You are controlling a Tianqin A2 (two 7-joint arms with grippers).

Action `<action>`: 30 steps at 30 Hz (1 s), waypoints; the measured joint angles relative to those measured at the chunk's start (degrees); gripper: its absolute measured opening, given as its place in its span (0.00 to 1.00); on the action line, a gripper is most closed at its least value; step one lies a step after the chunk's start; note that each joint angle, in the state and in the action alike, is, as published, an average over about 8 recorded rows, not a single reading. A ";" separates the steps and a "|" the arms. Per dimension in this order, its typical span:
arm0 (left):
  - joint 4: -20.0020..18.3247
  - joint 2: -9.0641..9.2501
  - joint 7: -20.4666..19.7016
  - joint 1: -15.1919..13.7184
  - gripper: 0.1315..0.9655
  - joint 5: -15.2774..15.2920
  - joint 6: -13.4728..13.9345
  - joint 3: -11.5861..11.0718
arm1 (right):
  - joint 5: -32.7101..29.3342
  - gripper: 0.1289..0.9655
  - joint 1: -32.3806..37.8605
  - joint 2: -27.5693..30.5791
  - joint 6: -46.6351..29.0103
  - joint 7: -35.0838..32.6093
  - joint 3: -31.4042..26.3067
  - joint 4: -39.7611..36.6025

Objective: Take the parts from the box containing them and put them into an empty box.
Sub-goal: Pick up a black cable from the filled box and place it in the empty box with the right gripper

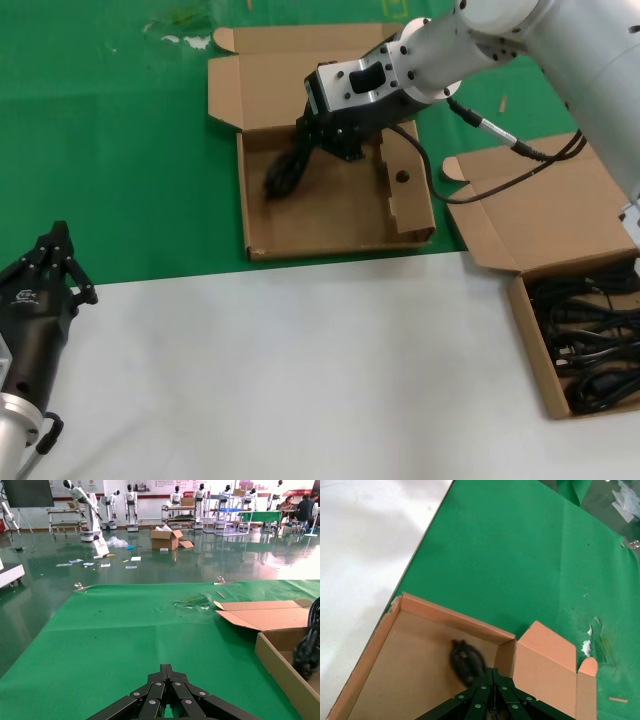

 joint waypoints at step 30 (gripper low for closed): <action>0.00 0.00 0.00 0.00 0.01 -0.01 0.00 0.00 | -4.46 0.01 -5.05 5.20 -2.05 12.57 -1.84 18.47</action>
